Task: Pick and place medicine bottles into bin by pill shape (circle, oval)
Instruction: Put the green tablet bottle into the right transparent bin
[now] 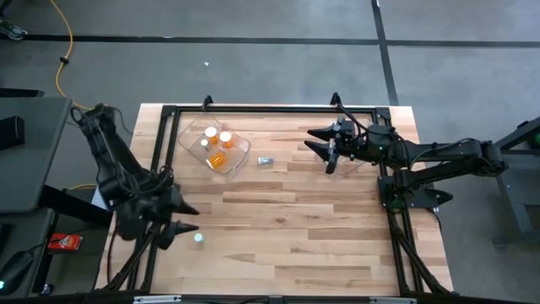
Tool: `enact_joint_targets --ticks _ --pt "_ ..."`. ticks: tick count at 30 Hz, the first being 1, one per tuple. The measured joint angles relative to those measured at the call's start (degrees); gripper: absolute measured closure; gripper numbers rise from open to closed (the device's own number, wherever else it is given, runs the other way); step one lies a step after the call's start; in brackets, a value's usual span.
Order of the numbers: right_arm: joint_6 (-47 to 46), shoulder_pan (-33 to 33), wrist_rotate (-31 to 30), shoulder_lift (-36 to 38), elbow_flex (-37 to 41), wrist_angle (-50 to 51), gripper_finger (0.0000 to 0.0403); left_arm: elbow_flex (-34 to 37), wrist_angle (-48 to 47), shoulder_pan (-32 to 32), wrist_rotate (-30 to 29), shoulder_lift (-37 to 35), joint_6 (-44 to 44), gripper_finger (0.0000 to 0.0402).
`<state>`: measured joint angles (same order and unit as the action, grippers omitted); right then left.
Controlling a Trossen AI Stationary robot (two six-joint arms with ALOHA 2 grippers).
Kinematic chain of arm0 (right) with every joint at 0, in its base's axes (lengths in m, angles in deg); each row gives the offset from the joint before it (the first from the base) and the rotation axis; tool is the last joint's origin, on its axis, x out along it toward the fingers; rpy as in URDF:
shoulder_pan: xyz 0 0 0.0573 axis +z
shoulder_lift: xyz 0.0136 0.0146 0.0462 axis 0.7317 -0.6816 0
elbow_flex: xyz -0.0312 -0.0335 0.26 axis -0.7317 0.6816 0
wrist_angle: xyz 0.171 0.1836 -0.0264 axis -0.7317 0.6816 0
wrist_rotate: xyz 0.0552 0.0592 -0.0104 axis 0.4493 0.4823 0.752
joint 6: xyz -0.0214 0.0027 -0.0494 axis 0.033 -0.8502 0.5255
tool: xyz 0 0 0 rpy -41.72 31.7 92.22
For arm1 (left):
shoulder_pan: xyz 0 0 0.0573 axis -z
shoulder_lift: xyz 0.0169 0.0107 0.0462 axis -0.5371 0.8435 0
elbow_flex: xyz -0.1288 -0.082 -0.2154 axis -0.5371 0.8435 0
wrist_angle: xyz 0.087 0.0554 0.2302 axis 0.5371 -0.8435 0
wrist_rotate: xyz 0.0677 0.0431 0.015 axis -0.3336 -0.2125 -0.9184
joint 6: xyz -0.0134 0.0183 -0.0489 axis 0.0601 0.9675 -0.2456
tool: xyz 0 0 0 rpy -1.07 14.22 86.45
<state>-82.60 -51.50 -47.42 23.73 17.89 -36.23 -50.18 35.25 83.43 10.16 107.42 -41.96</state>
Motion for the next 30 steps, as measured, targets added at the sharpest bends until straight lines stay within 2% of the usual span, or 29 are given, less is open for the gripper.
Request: enact_joint_targets --ticks 2,5,9,14,17,21,27,30 --pt "0.0 0.0 0.0 0.0 0.0 0.0 0.0214 0.0 -4.3 4.2 -0.8 0.2 -5.6 0.0170" --pt "-0.6 0.0 -0.1 0.0 0.0 0.0 0.0214 0.0 -10.9 8.1 2.1 2.3 -10.4 0.0170" --pt "-1.1 0.0 -0.7 0.0 0.0 0.5 0.0214 0.1 -16.8 10.0 5.1 6.4 -9.6 0.0170" --pt "-1.1 0.0 -1.7 0.0 0.0 0.5 0.0214 0.1 -18.9 11.2 9.6 13.6 -7.2 0.0170" --pt "-1.1 0.0 -1.7 0.0 0.0 0.5 0.0214 0.1 -18.2 12.9 11.5 17.7 -8.2 0.0170" --pt "-1.1 0.0 -2.3 0.0 0.0 0.6 0.0214 0.2 -17.1 15.0 10.1 22.9 -12.8 0.0170" --pt "-1.5 0.0 -4.6 0.0 0.0 0.6 0.0214 7.9 -0.4 14.9 10.7 26.7 -10.8 0.0170" --pt "-2.6 0.0 -4.6 0.0 0.0 0.8 0.0214 10.9 1.1 13.2 8.9 27.1 -11.2 0.0170"
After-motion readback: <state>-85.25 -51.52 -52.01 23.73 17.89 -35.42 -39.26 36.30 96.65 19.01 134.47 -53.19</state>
